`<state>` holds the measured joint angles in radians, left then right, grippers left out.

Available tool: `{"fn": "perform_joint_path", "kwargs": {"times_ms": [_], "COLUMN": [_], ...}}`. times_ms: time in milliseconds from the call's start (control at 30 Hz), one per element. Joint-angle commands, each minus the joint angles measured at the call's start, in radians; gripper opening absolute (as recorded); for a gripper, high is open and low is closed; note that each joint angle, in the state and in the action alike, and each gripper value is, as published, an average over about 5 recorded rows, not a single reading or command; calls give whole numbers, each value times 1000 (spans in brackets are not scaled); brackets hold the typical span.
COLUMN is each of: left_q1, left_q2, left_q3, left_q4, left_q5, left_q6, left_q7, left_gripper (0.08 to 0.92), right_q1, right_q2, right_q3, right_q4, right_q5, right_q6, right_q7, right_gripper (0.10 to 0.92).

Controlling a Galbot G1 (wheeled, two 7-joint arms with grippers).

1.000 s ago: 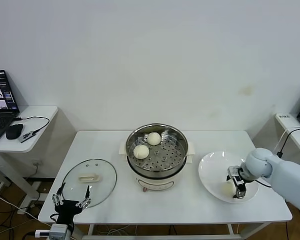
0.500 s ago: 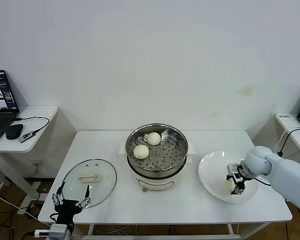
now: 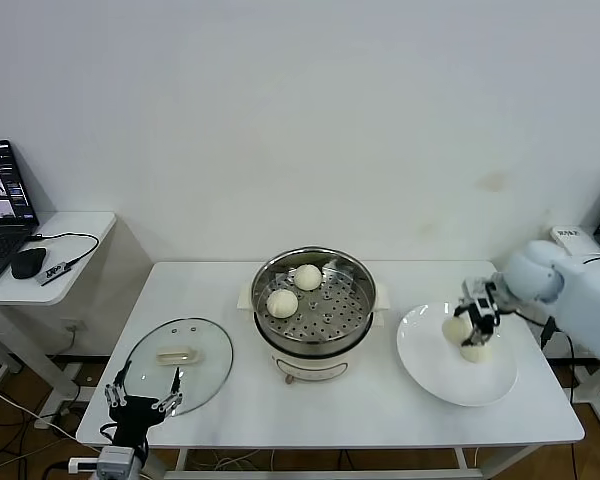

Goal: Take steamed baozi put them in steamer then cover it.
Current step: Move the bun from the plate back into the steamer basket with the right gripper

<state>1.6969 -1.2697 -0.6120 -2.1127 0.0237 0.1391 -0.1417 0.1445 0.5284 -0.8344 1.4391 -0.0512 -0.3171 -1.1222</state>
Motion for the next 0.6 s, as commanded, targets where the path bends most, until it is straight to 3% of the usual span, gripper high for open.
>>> {"fn": "perform_joint_path", "kwargs": {"times_ms": [33, 267, 600], "left_q1": [1, 3, 7], "left_q2": [2, 8, 3], "left_q3": [-1, -13, -44], "left_q4": [-2, 1, -1], "left_q5": [-2, -6, -13], "left_q6": [0, -1, -1], "left_q7": [0, 0, -1], "left_gripper": [823, 823, 823], "right_q1": [386, 508, 444], "right_q2": [100, 305, 537], "right_q3": [-189, -271, -330], "right_q4": [1, -33, -53], "right_q5": [134, 210, 271], "right_q6": [-7, -23, 16], "right_q7": [-10, 18, 93], "right_gripper": [659, 662, 662]}}
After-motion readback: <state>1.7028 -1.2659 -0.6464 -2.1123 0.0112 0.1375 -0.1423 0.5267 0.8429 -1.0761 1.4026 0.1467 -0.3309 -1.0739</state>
